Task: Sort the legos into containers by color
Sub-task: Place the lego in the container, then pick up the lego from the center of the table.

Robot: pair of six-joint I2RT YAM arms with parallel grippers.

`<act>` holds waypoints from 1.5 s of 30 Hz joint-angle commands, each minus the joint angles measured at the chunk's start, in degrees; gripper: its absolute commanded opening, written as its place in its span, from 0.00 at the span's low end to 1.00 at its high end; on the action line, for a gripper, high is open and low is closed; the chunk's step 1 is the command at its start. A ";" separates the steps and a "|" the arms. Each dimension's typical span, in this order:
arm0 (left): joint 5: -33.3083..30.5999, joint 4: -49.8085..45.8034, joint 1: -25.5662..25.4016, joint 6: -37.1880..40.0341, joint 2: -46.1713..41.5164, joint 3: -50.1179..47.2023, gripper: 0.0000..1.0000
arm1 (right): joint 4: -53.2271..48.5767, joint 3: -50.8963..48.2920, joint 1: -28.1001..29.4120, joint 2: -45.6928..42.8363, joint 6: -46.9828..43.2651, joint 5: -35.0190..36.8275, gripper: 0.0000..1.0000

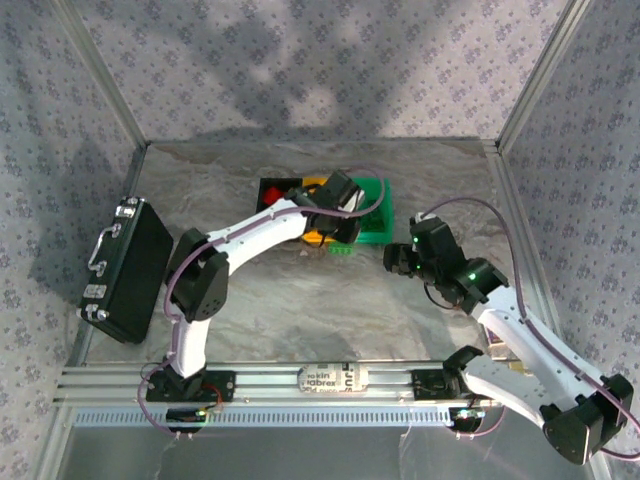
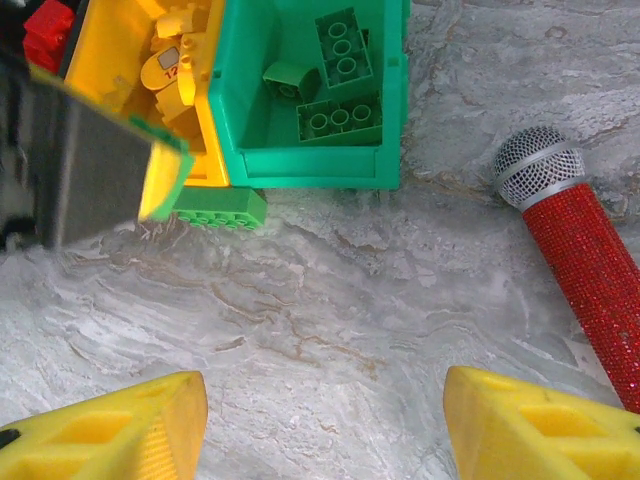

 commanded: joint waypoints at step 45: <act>-11.18 9.62 2.32 -1.79 -33.02 -31.56 0.80 | 8.02 -0.87 6.88 13.96 10.50 2.49 0.90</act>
